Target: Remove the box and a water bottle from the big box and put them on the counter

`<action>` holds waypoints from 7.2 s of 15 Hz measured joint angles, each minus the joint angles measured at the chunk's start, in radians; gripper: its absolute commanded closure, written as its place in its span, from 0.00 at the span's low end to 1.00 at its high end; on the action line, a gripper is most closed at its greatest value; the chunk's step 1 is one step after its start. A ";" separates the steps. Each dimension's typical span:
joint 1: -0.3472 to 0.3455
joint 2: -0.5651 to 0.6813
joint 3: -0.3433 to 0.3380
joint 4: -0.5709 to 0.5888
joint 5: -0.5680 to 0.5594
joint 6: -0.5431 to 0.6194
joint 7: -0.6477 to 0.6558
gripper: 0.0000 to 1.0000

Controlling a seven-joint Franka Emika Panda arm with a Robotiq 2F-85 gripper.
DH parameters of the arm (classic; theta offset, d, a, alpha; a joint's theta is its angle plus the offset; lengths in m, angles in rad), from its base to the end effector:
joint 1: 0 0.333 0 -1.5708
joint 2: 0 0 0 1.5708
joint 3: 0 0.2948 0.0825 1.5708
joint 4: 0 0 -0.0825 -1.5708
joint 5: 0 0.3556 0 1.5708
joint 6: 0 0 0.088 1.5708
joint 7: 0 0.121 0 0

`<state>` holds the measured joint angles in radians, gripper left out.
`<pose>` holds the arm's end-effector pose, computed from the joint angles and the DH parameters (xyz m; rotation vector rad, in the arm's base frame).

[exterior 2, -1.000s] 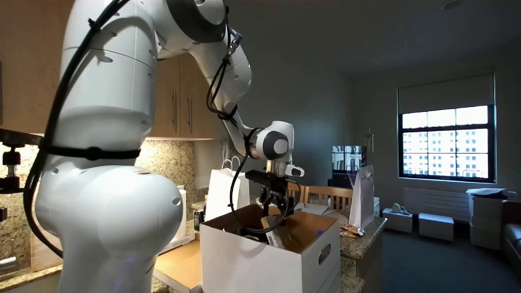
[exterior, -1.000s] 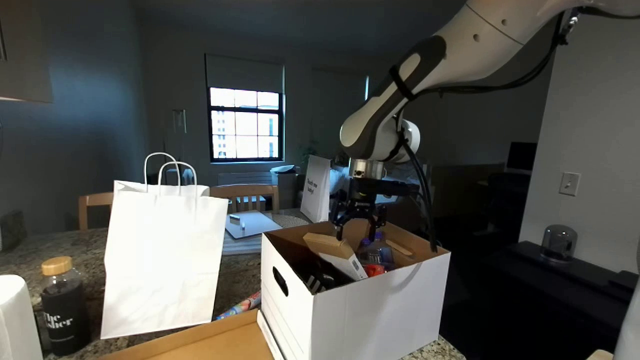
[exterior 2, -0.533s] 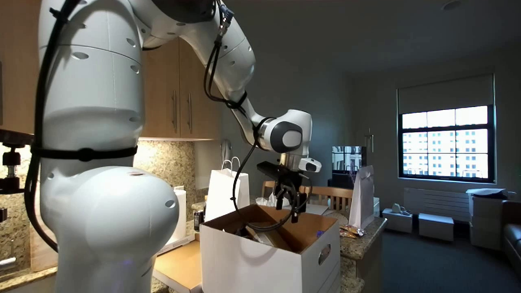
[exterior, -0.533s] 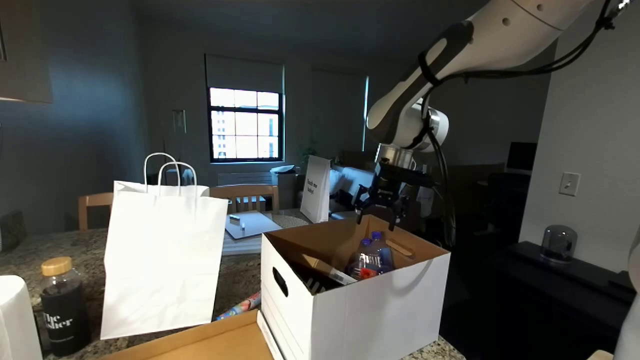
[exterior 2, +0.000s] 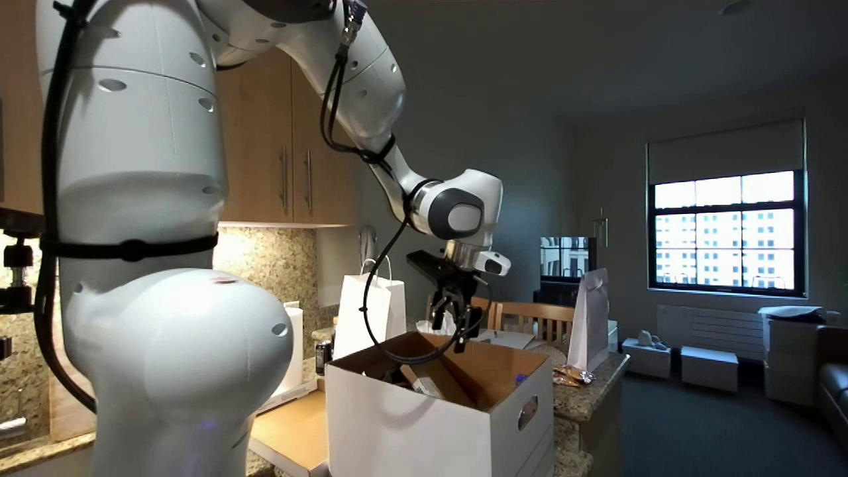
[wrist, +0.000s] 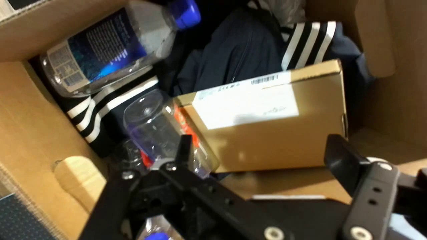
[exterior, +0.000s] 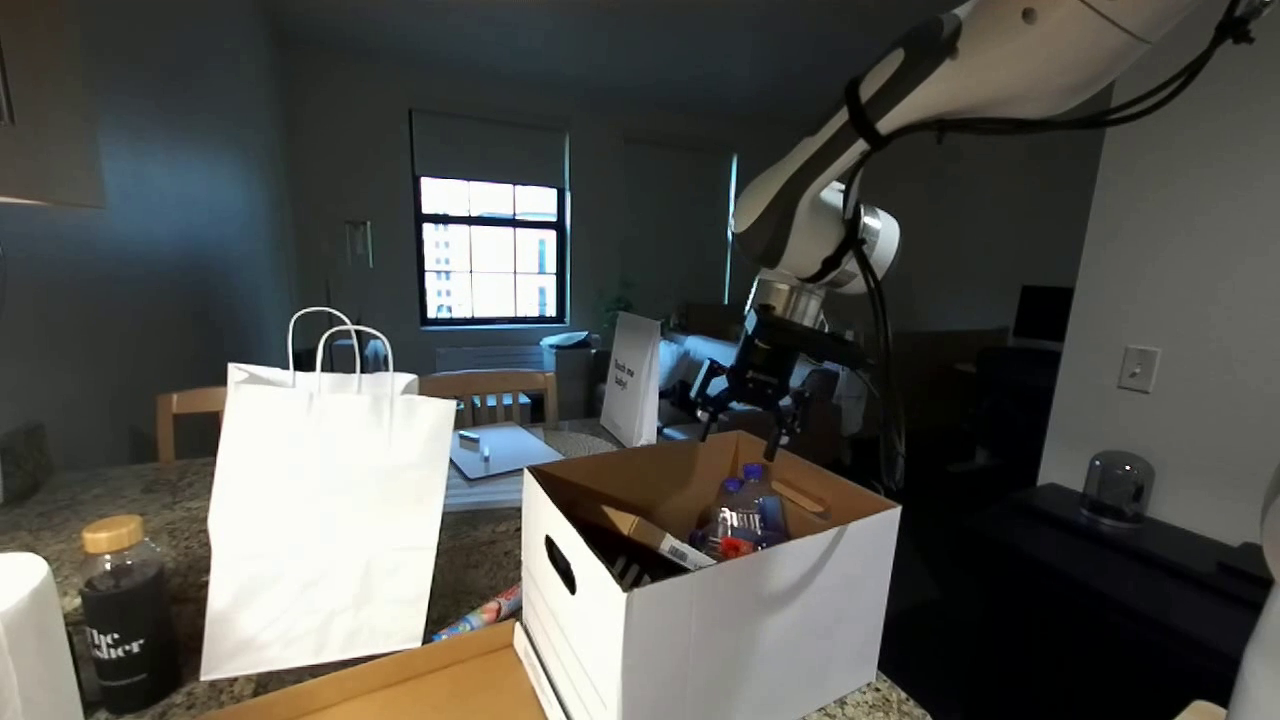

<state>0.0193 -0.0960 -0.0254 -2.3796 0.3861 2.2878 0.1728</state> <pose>0.4670 0.0097 0.3455 -2.7822 0.6130 0.0296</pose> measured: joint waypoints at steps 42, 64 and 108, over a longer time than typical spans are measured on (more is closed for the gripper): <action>0.223 0.286 0.171 0.052 -1.201 0.188 0.624 0.00; 0.240 0.312 0.180 0.120 -1.307 -0.047 0.743 0.88; 0.345 -0.075 0.552 0.226 -0.971 -0.183 0.320 0.88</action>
<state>0.3646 -0.1710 0.5264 -2.1541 -0.5845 2.1048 0.4933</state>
